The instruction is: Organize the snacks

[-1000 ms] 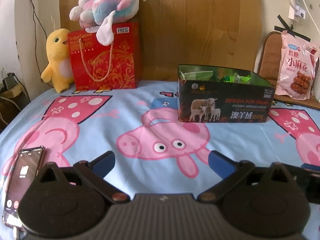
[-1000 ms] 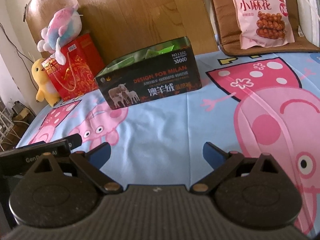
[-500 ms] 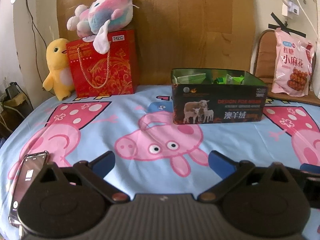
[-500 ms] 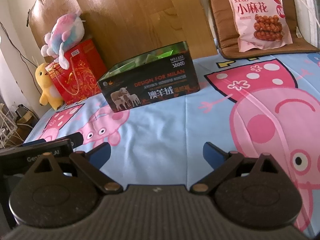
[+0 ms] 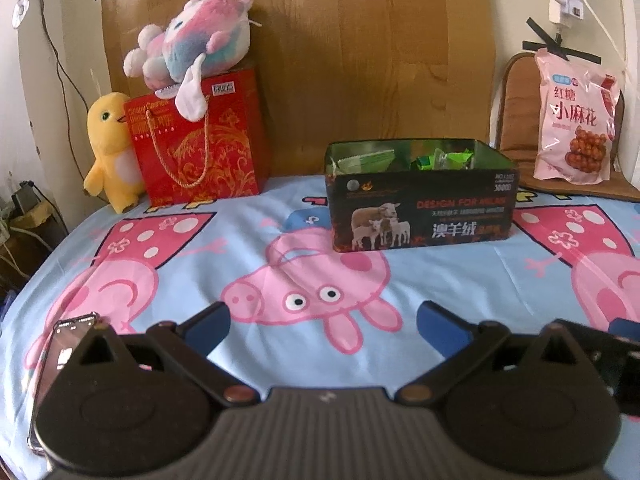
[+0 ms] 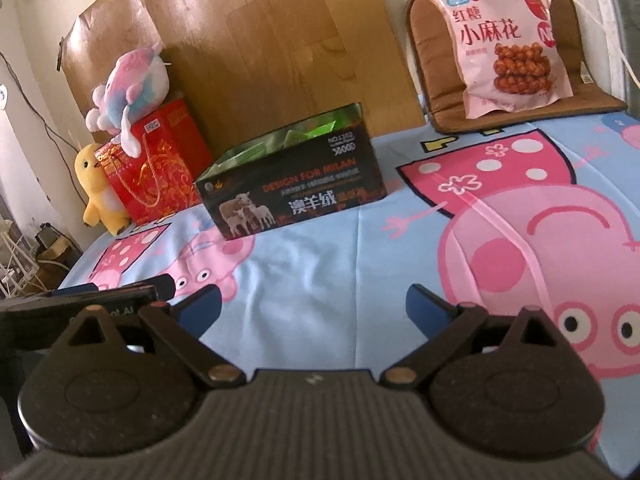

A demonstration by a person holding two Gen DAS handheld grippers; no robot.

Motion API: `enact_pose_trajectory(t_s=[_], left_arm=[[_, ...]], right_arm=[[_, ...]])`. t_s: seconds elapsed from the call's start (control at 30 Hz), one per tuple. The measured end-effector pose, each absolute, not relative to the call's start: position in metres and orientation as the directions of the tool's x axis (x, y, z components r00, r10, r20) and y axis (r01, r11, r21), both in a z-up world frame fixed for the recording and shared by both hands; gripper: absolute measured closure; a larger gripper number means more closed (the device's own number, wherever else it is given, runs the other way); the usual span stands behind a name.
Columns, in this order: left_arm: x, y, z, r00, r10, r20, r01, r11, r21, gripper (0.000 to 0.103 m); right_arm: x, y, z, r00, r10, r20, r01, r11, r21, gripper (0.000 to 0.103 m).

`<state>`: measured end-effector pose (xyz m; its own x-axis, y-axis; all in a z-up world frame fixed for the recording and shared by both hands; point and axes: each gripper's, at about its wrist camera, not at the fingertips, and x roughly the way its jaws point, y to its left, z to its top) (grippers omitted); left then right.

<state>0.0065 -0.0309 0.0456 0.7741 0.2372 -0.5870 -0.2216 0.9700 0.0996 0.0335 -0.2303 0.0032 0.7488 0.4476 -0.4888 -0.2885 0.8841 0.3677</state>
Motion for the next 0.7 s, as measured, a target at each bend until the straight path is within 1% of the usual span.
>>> enact_pose_trajectory(t_s=[0.27, 0.53, 0.7], left_arm=[[-0.002, -0.039, 0.051, 0.778, 0.26, -0.572, -0.229, 0.965, 0.128, 0.0], [-0.006, -0.061, 0.05, 0.758, 0.269, -0.594, -0.206, 0.963, 0.172, 0.0], [-0.01, -0.074, 0.051, 0.755, 0.283, -0.591, -0.206, 0.959, 0.196, 0.0]], right_arm=[[0.021, -0.237, 0.003, 0.756, 0.45, -0.475, -0.291, 0.881, 0.372, 0.003], [0.008, -0.247, 0.004, 0.766, 0.464, -0.446, -0.296, 0.869, 0.397, 0.003], [-0.001, -0.258, 0.005, 0.775, 0.468, -0.425, -0.295, 0.863, 0.411, 0.003]])
